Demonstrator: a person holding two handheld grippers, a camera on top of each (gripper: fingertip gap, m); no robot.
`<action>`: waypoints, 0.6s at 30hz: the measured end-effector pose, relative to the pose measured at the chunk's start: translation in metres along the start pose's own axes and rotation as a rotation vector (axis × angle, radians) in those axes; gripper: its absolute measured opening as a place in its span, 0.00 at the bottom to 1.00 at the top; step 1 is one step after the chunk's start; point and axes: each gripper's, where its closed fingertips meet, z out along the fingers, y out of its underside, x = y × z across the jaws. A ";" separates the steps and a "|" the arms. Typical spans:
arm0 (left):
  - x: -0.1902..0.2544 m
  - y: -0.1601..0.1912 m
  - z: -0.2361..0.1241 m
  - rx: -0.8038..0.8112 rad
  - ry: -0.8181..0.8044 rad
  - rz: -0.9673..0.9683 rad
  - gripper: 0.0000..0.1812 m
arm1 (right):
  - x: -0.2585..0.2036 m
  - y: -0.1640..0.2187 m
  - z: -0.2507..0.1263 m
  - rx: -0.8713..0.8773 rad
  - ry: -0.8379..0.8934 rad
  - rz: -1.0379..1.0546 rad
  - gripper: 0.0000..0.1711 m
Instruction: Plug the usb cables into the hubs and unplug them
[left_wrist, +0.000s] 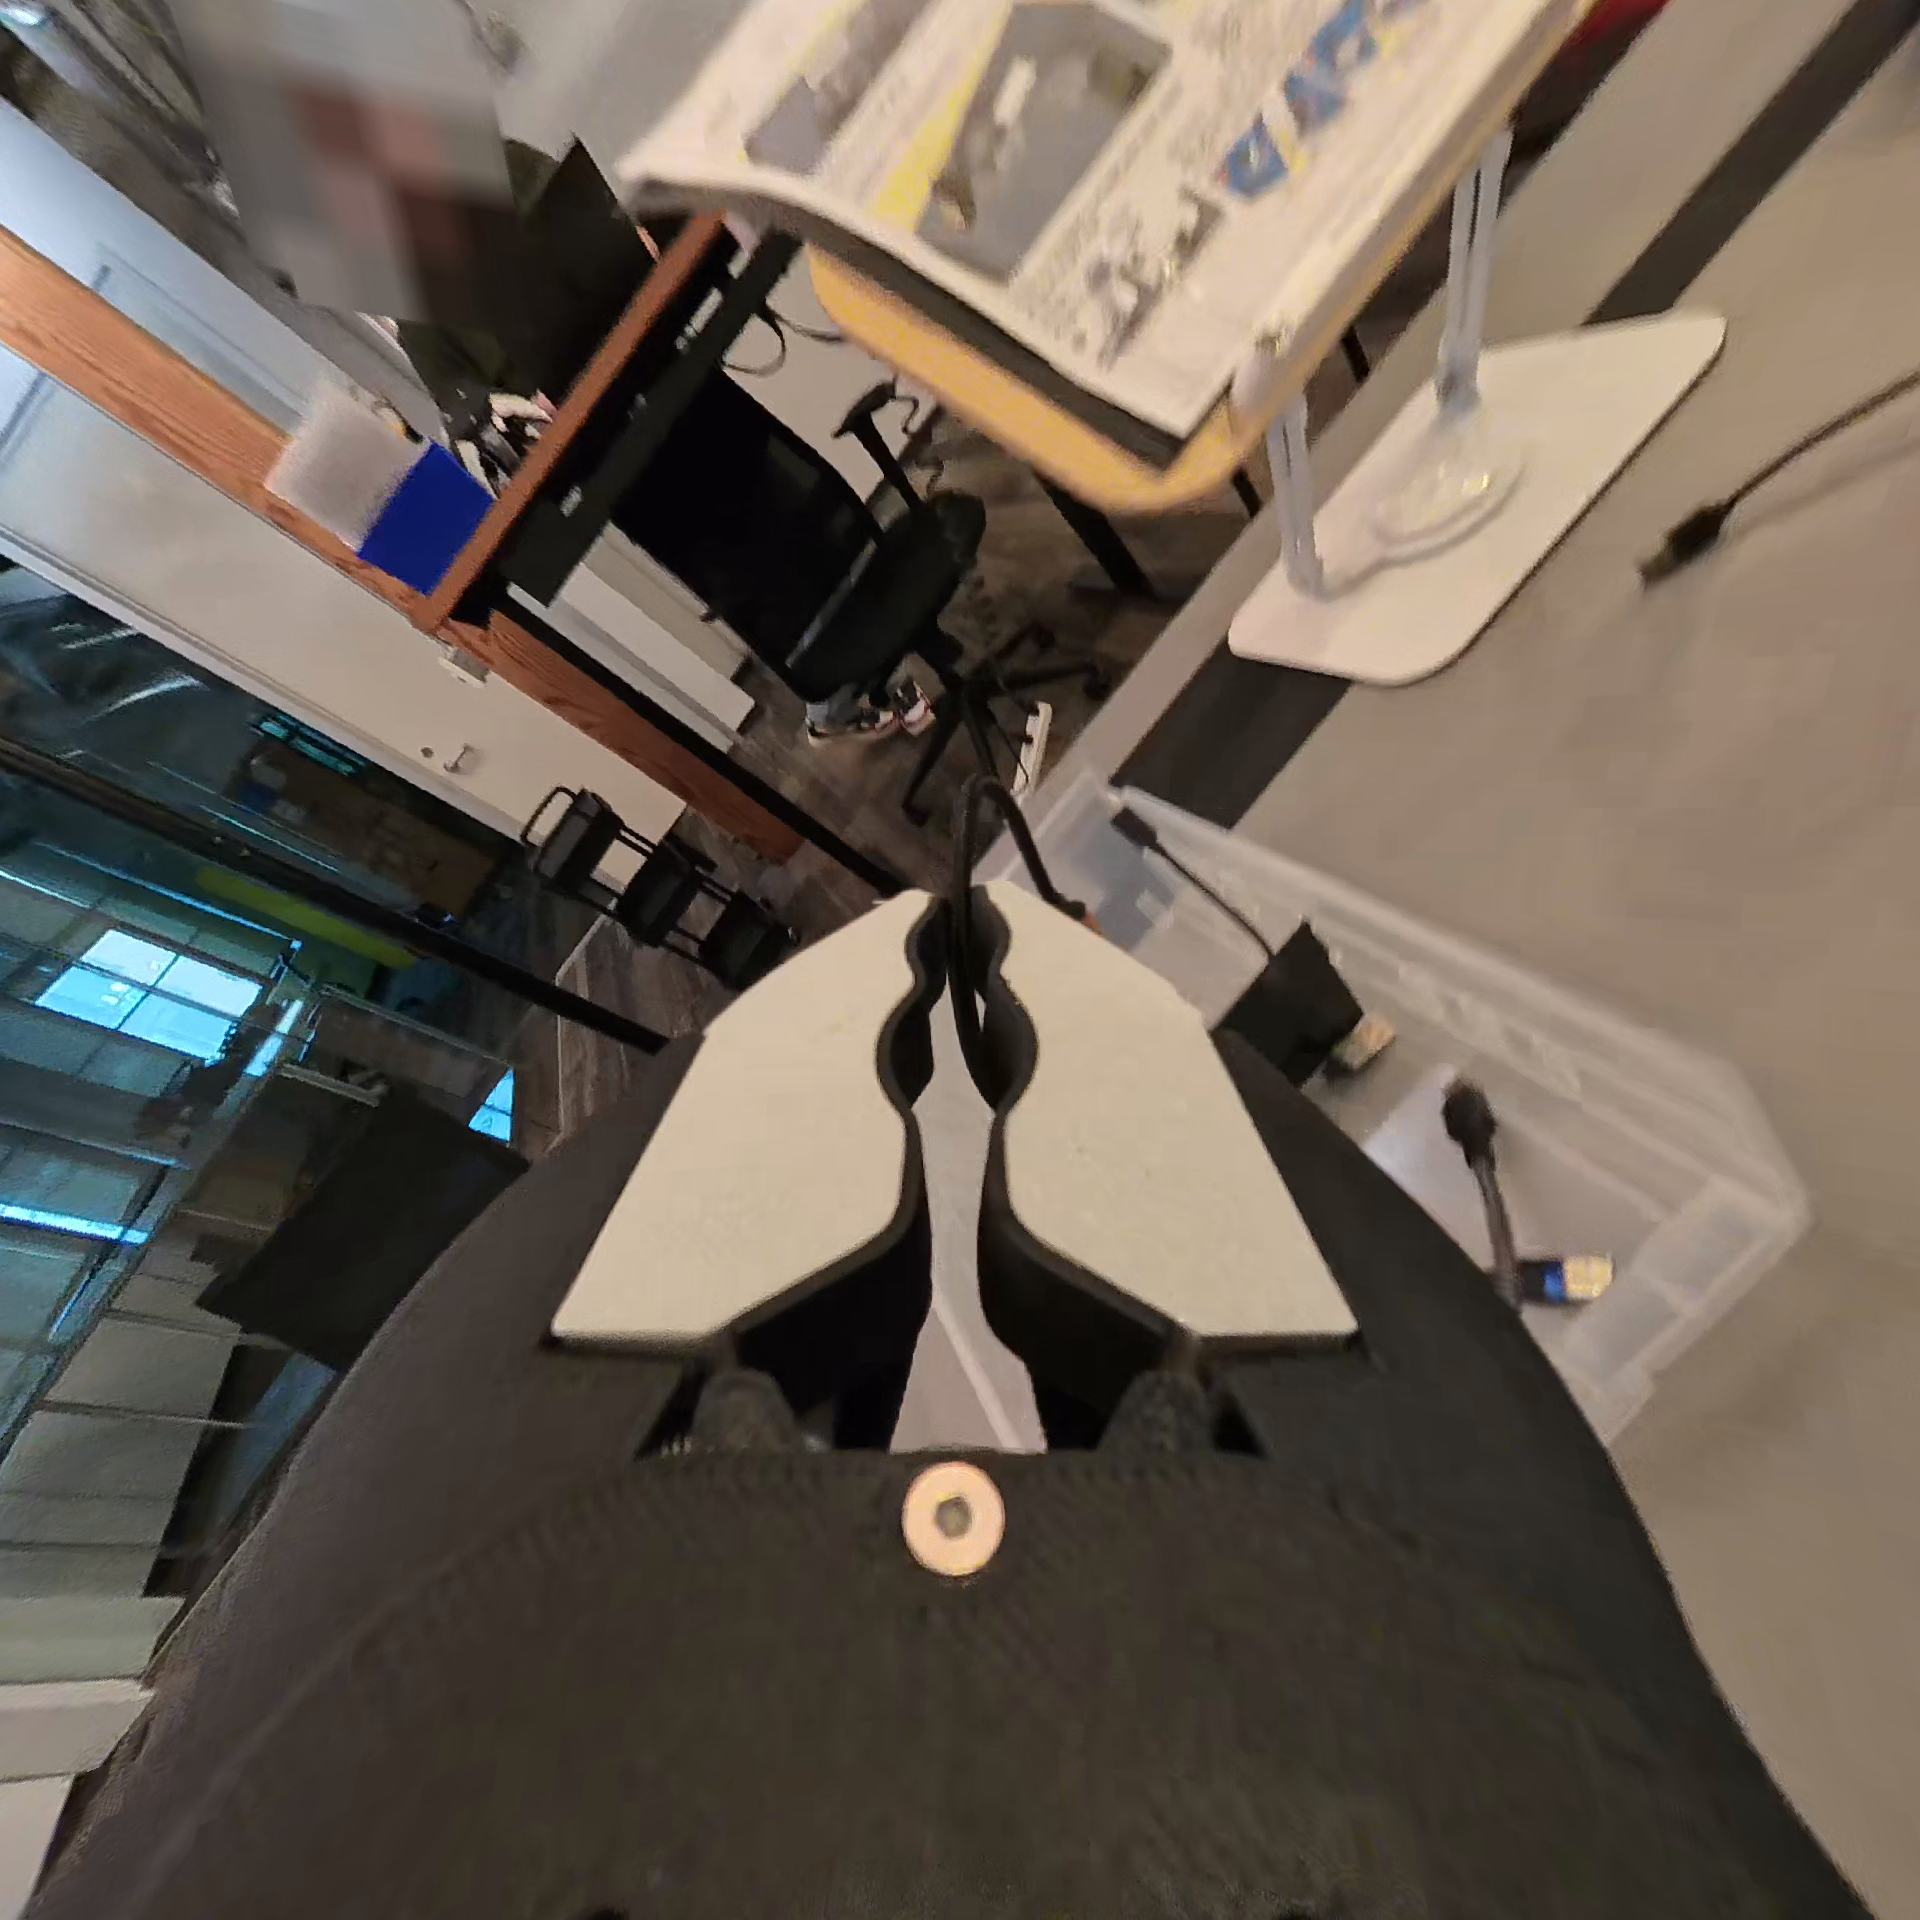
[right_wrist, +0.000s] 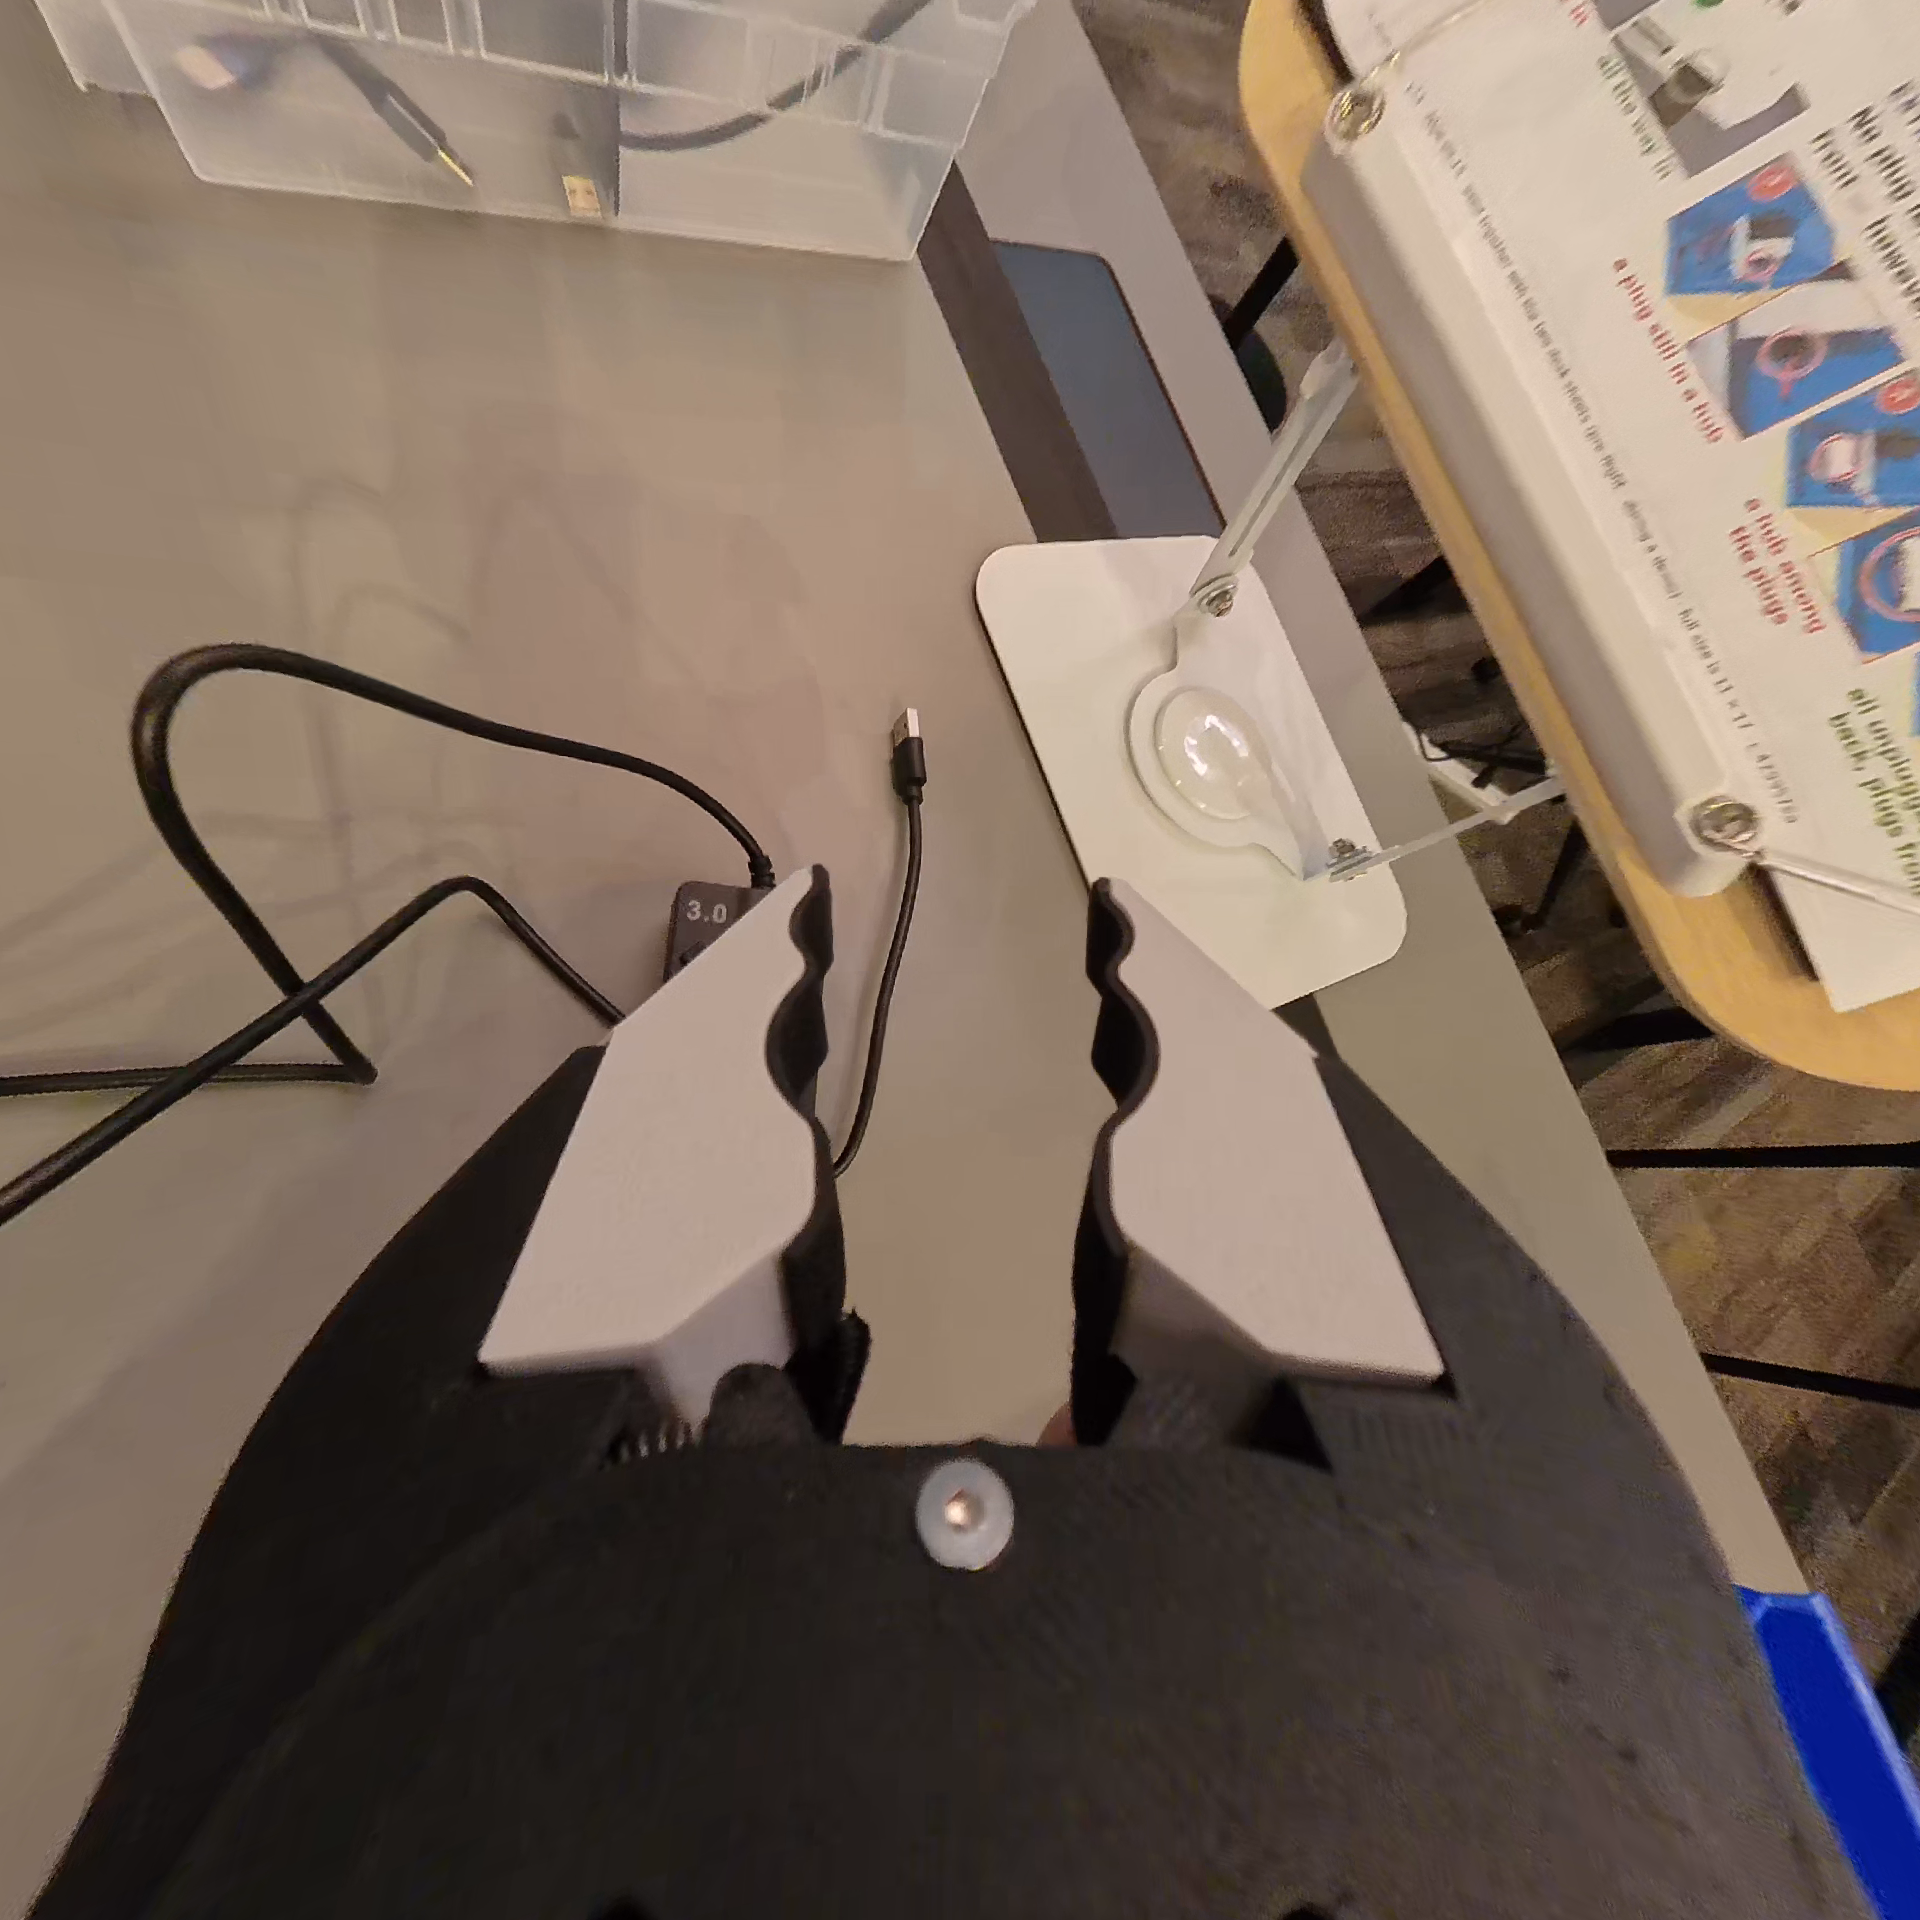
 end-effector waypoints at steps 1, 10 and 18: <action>0.000 -0.015 0.000 0.026 -0.001 -0.008 0.02 | 0.001 -0.003 -0.004 0.011 0.006 -0.001 0.27; 0.042 -0.148 0.025 0.242 0.086 -0.111 0.02 | 0.007 -0.026 -0.035 0.094 0.050 -0.022 0.27; 0.119 -0.224 0.054 0.374 0.235 -0.184 0.02 | 0.005 -0.038 -0.058 0.175 0.027 -0.020 0.27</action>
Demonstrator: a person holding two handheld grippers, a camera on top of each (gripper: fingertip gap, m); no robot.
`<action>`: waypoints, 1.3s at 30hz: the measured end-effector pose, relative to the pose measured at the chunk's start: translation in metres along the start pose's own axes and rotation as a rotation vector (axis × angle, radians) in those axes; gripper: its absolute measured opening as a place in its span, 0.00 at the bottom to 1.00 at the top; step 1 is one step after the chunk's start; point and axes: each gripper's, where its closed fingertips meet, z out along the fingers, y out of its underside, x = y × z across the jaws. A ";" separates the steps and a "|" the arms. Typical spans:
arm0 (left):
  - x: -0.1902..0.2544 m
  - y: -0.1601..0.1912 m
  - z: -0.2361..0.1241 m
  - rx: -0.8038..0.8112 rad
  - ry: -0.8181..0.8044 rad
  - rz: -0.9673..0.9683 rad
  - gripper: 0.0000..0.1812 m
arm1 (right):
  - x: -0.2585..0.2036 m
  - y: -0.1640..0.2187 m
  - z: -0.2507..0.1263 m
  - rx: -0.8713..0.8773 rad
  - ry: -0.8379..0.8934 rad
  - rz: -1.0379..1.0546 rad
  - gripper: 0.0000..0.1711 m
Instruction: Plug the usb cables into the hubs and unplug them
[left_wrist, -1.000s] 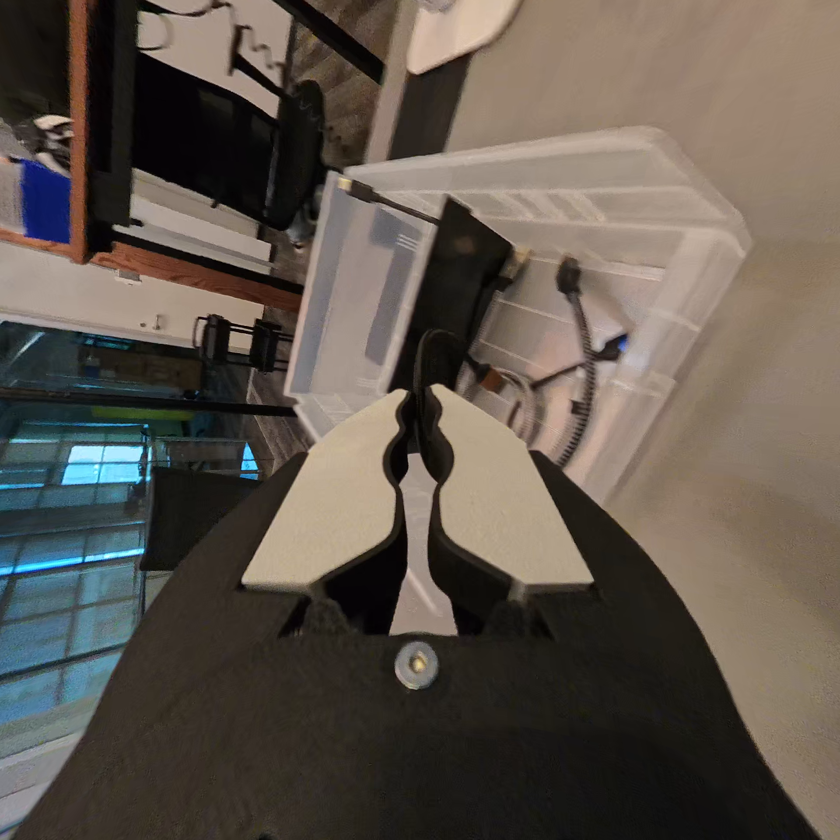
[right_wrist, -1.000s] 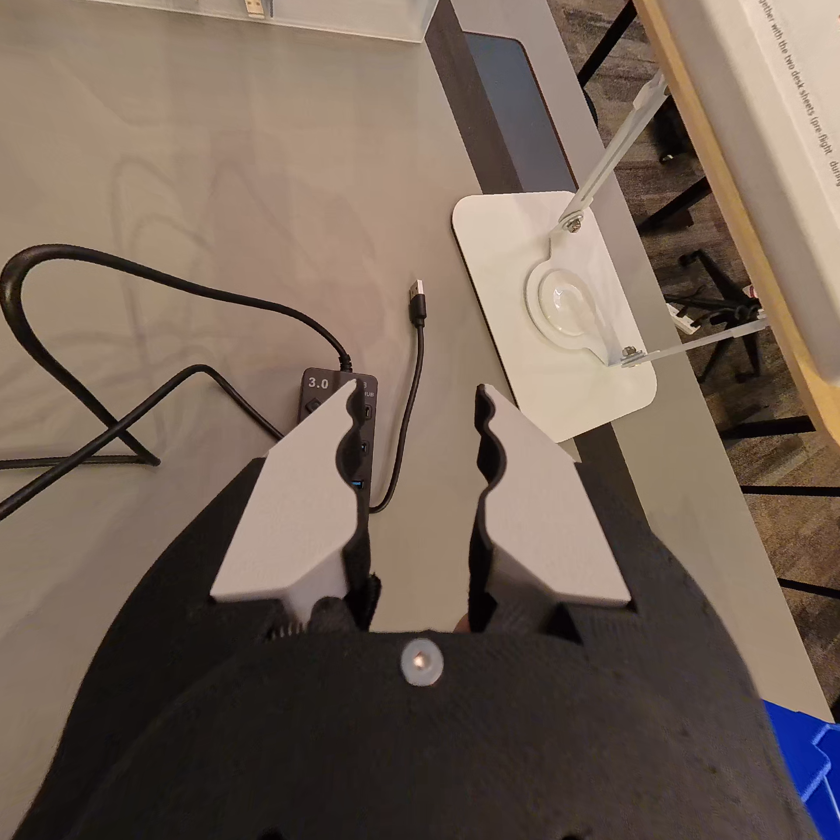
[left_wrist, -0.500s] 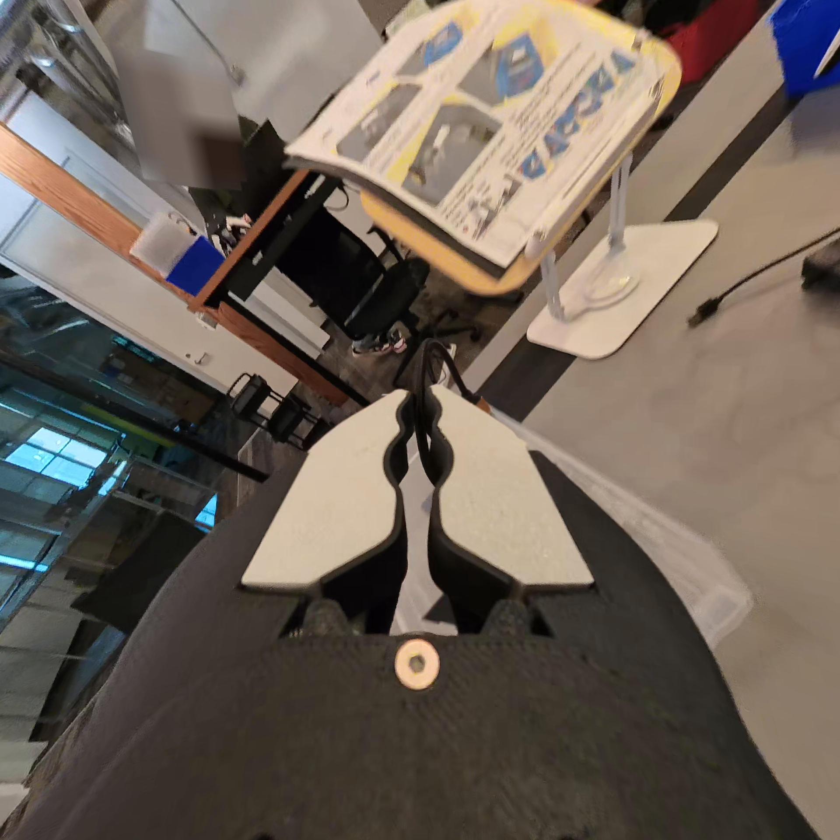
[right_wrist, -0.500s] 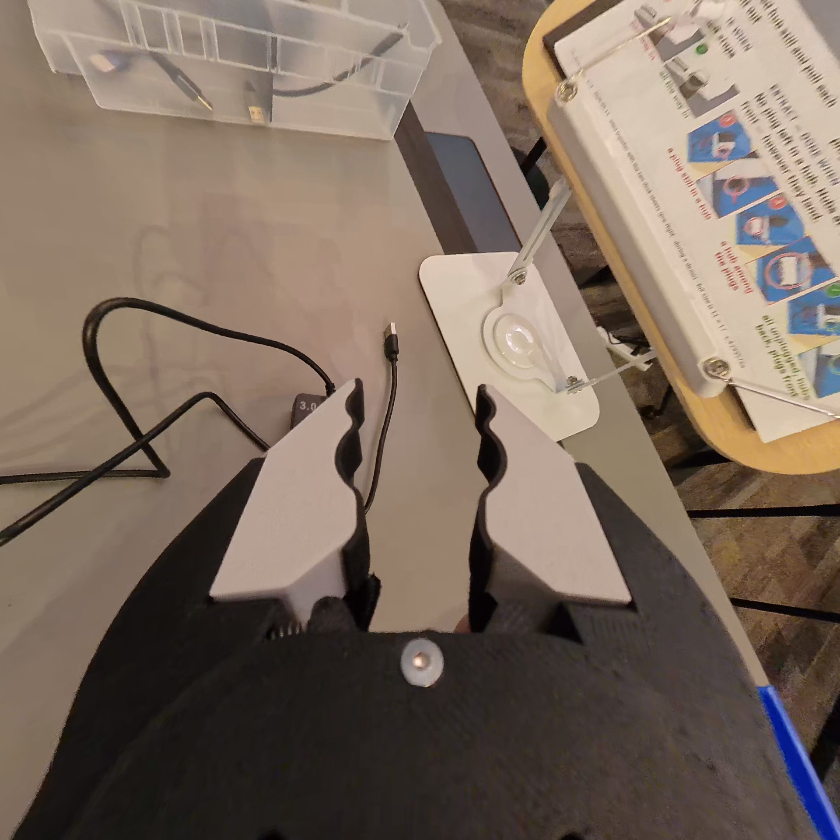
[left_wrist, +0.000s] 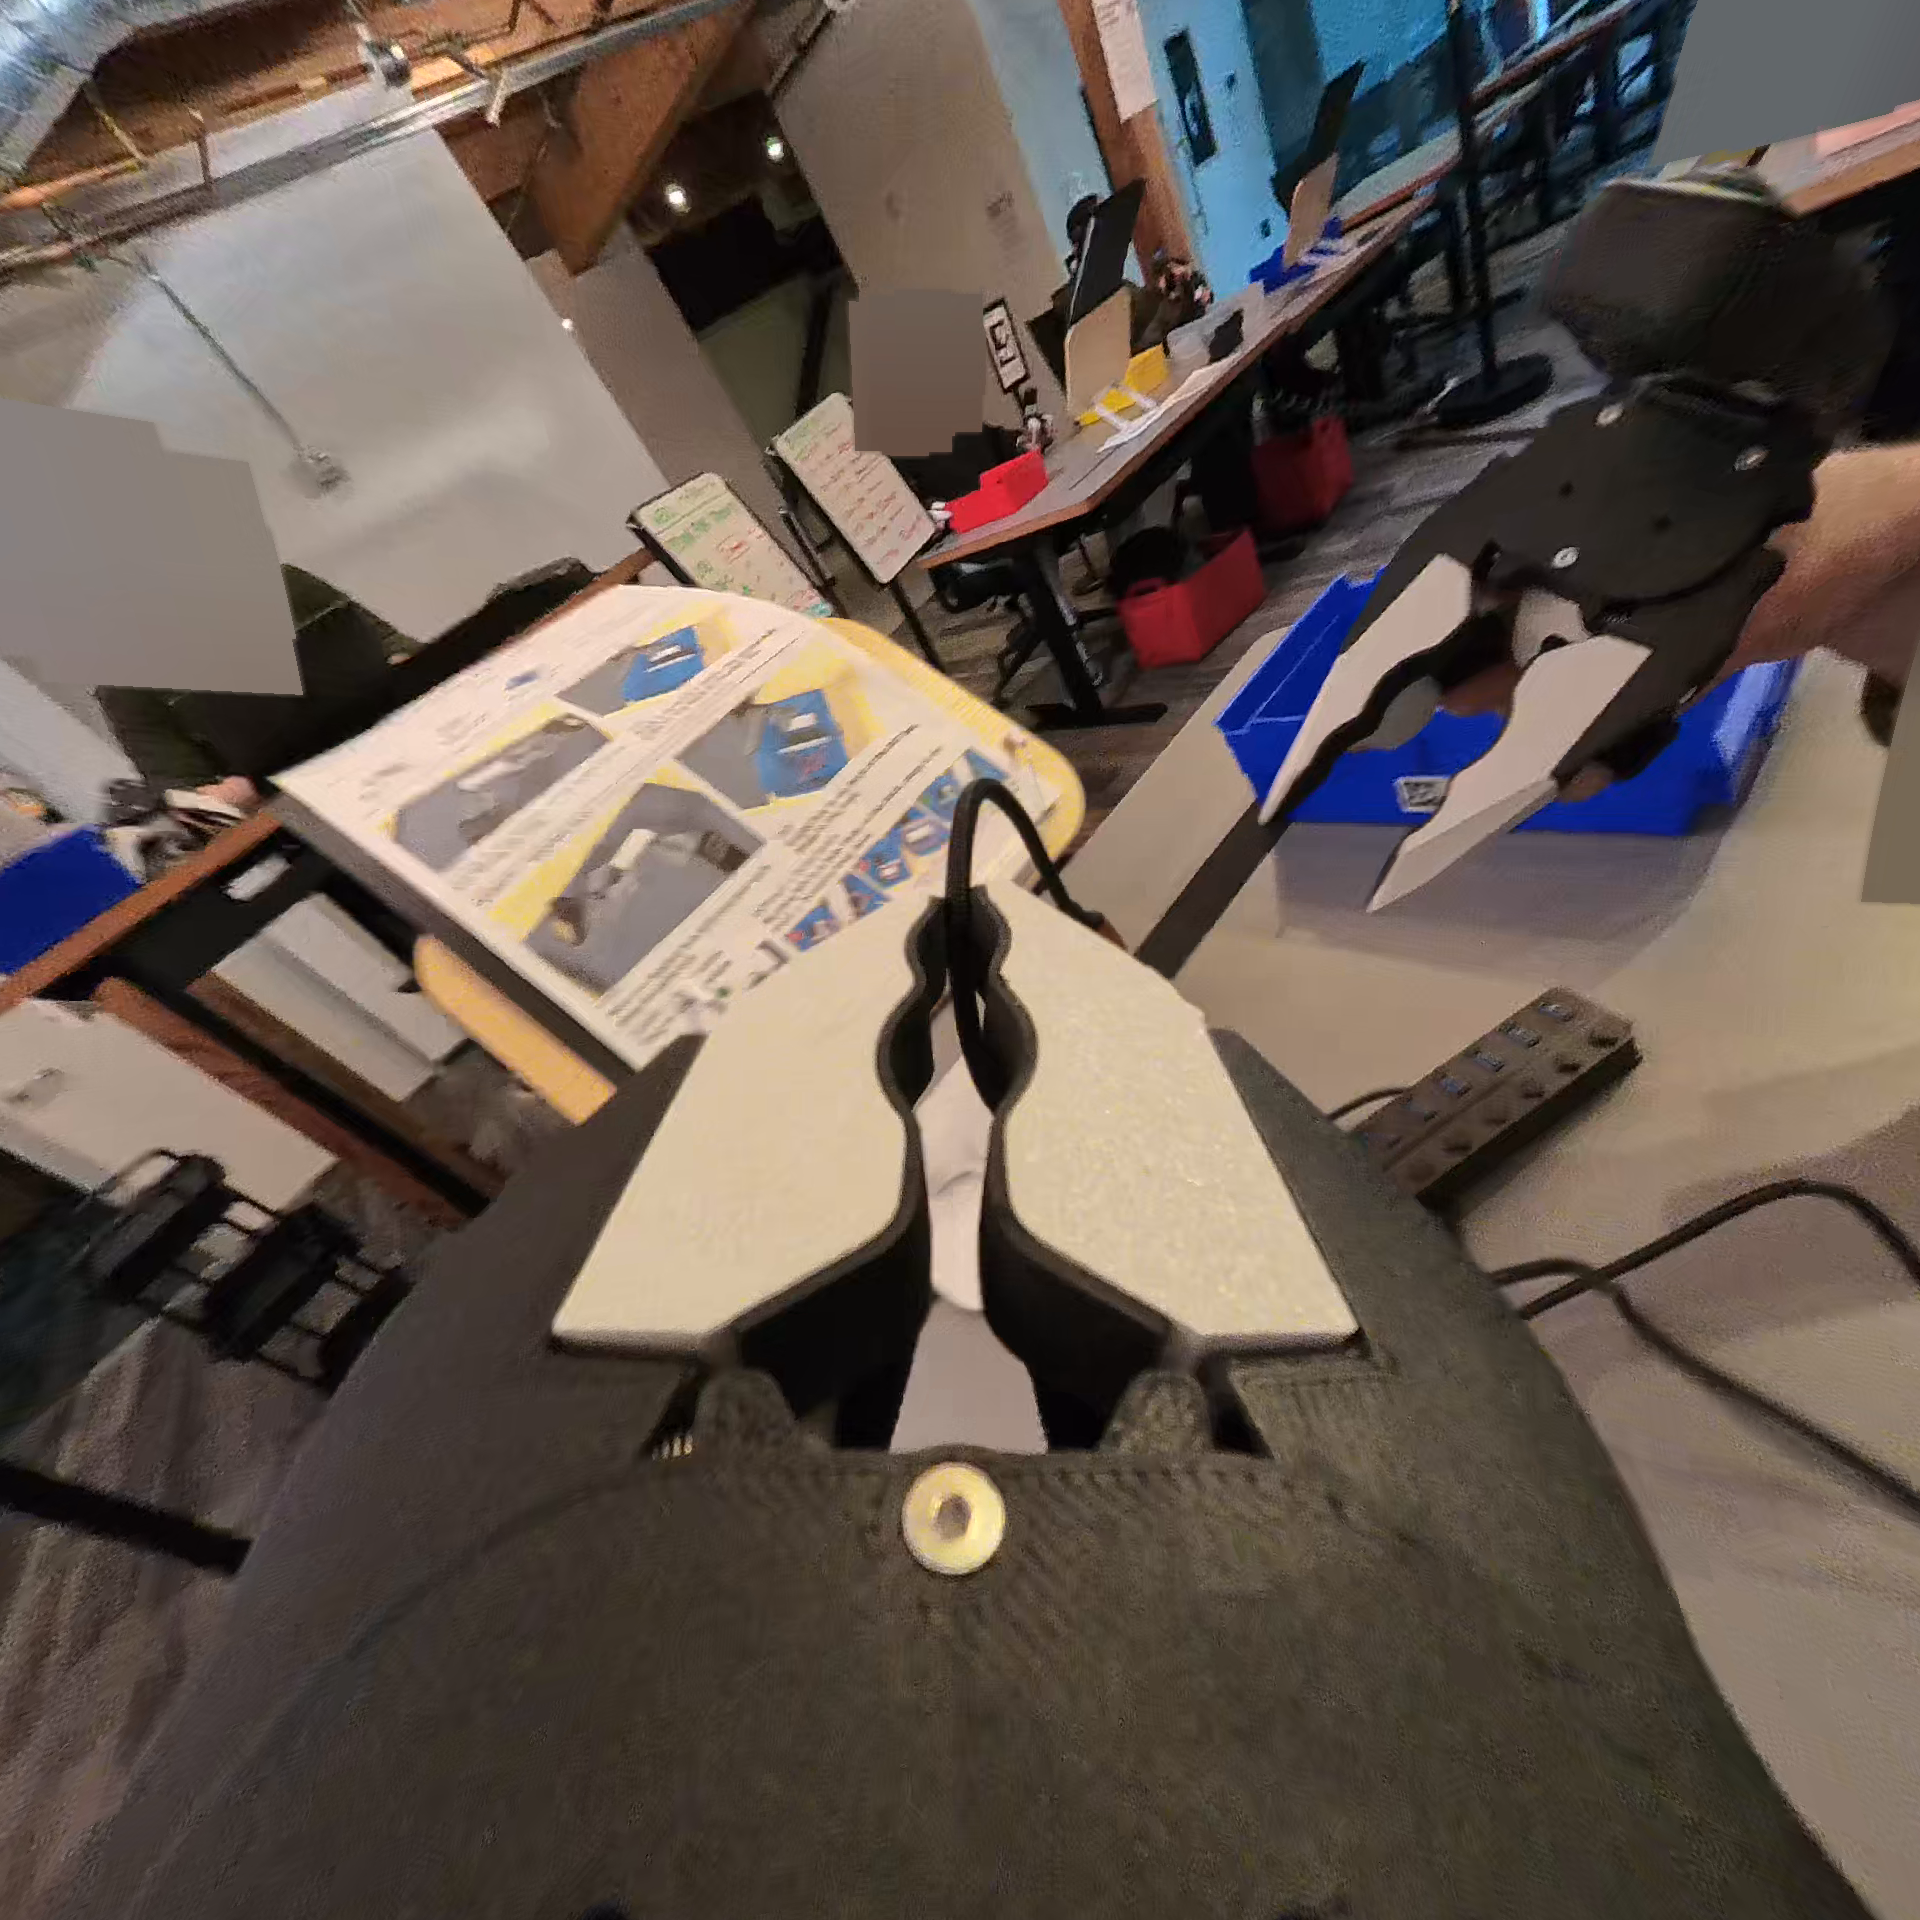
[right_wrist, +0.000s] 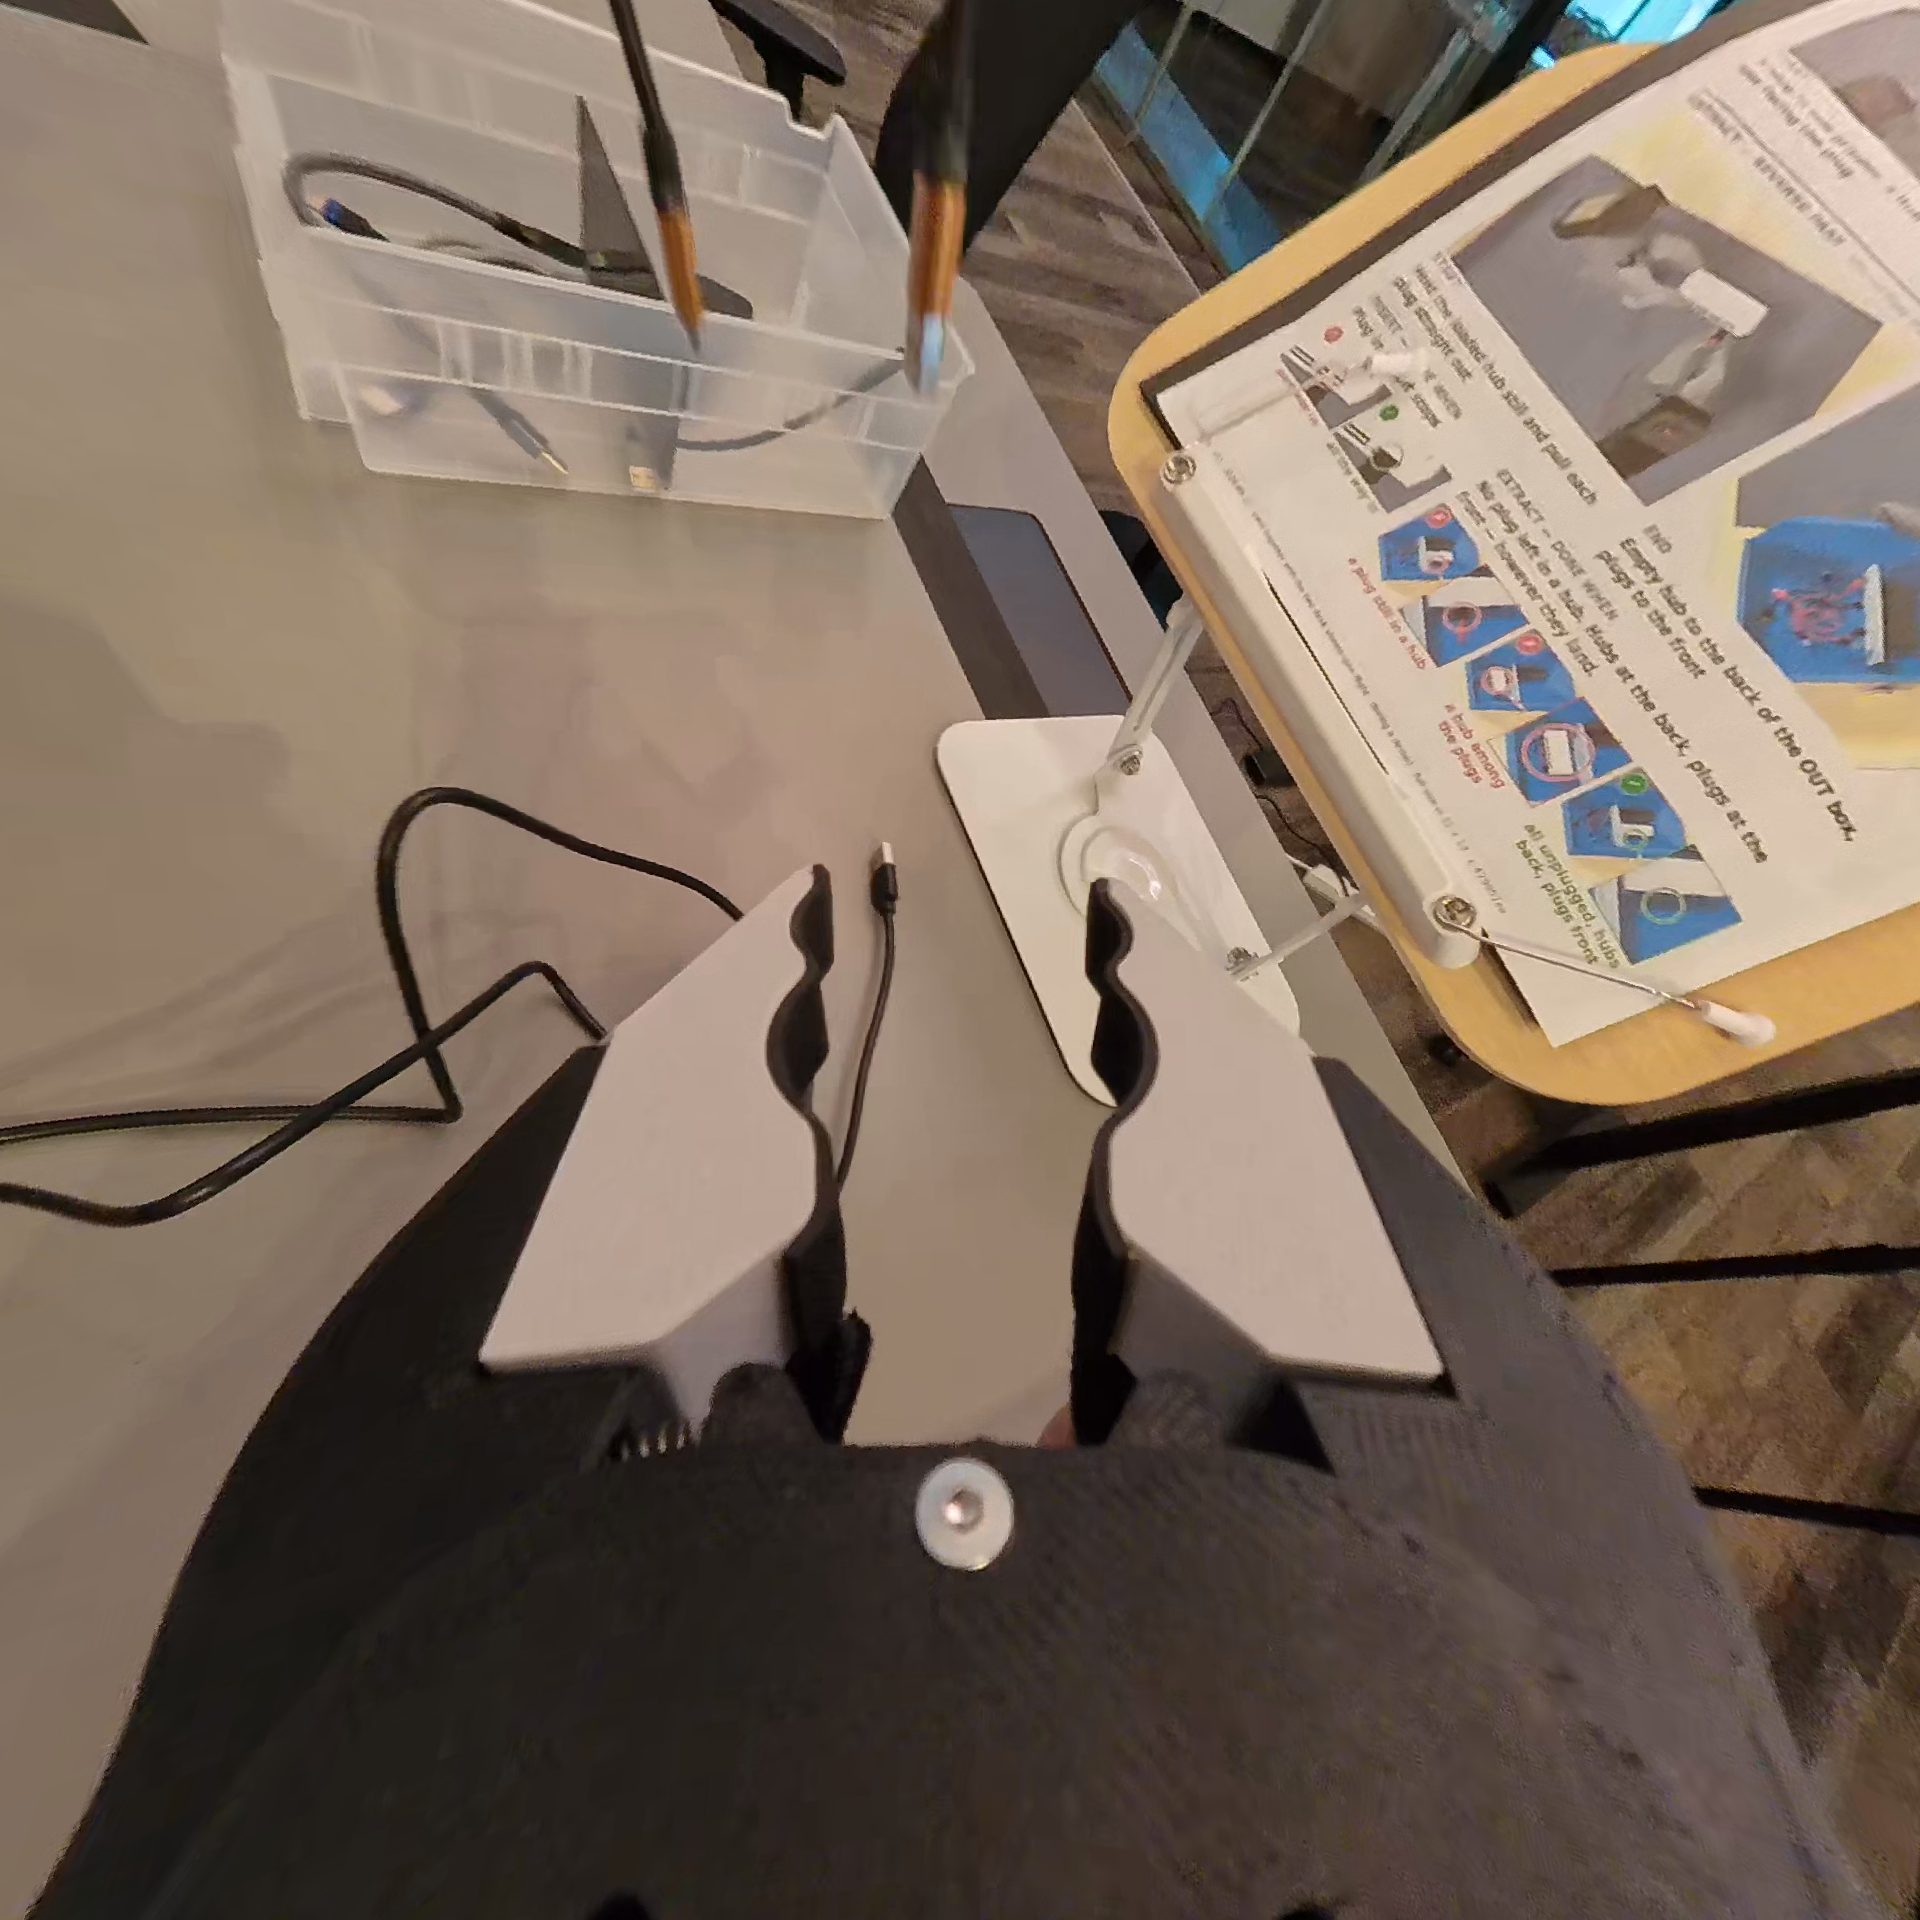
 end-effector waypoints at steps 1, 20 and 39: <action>0.008 0.001 0.006 0.009 0.023 -0.032 0.02 | -0.004 -0.002 -0.001 0.010 -0.021 0.001 0.27; 0.024 0.036 0.045 0.139 0.074 -0.447 0.02 | -0.033 -0.034 0.039 0.192 0.019 -0.123 0.20; 0.079 0.022 0.053 0.181 0.318 -0.425 0.02 | 0.010 -0.005 0.062 0.222 0.194 0.028 0.00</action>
